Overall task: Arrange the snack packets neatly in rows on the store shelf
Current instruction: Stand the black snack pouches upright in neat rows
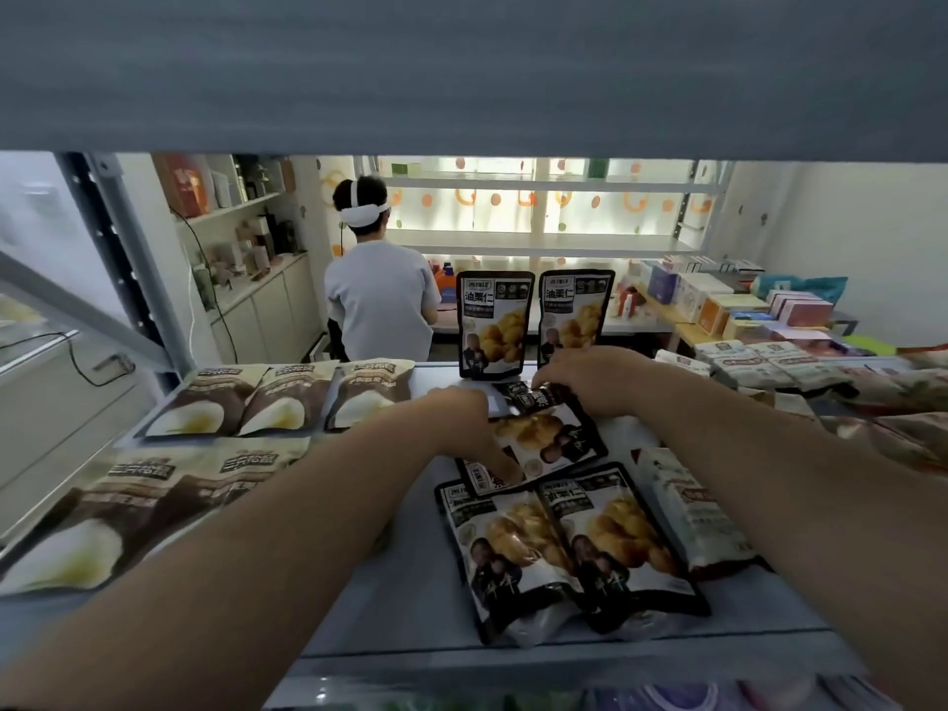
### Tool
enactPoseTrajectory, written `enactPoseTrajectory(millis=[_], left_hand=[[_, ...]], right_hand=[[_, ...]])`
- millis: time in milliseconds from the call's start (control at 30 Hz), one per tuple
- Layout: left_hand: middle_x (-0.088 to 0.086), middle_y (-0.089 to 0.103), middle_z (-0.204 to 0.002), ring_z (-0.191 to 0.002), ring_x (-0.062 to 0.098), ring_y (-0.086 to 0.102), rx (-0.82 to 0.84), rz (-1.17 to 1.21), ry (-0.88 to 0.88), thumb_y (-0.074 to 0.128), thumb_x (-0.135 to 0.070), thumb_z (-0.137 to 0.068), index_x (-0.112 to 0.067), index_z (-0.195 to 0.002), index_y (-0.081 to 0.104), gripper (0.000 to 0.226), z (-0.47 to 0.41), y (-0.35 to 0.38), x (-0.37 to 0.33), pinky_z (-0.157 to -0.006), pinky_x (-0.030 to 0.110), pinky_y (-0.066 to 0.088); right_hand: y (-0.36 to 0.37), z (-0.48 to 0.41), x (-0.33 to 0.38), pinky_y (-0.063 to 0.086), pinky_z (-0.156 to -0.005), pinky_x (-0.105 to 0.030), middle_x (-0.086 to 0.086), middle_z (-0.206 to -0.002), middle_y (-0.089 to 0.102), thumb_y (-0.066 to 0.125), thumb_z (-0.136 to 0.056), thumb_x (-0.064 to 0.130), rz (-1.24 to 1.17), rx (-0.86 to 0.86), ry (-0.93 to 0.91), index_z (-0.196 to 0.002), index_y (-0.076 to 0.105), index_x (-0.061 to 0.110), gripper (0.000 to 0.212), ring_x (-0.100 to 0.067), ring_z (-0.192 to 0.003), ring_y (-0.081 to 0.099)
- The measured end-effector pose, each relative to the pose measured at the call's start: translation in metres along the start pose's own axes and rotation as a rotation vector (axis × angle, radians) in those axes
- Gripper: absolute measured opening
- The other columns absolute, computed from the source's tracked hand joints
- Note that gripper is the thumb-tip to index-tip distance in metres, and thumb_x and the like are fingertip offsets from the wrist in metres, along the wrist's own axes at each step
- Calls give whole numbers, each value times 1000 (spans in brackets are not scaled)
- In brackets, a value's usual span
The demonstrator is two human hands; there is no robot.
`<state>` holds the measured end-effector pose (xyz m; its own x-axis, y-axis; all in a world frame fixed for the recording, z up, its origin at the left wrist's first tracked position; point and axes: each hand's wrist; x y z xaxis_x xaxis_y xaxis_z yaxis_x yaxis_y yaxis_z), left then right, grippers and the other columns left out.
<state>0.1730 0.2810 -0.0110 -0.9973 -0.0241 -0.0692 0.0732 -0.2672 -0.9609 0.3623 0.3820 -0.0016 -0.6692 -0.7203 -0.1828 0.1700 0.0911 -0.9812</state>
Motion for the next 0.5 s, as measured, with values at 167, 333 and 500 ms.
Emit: enactPoseTrajectory(millis=[167, 333, 500], left_hand=[[5, 62, -117, -102, 22, 60, -137, 246, 33, 83, -42, -71, -18, -128, 58, 67, 11, -14, 11, -85, 34, 53], [0, 60, -109, -85, 16, 64, -290, 580, 128, 75, -9, -78, -21, -124, 59, 51, 28, -46, 28, -59, 24, 54], [-5, 65, -91, -75, 4, 57, -523, 584, 158, 77, -16, -77, -24, -108, 63, 35, 28, -68, 34, -56, 19, 41]], right_hand=[[-3, 8, -6, 48, -85, -32, 6, -101, 63, 62, -87, 16, -227, -183, 62, -107, 66, 22, 22, -15, -95, 60], [-21, 26, -12, 43, -58, -10, 2, -80, 62, 60, -85, 5, -599, -361, 245, -100, 65, 9, 16, -13, -70, 60], [-20, 36, -16, 58, -73, -51, -18, -87, 73, 55, -88, 6, -1110, -319, 341, -101, 65, 10, 17, -35, -75, 69]])
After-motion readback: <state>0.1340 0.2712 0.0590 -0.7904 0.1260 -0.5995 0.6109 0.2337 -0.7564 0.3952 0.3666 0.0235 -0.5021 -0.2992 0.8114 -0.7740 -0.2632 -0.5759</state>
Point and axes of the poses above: each hand's wrist, its own z-axis away from the middle knuckle, its own y-axis out of the palm, x = y × z
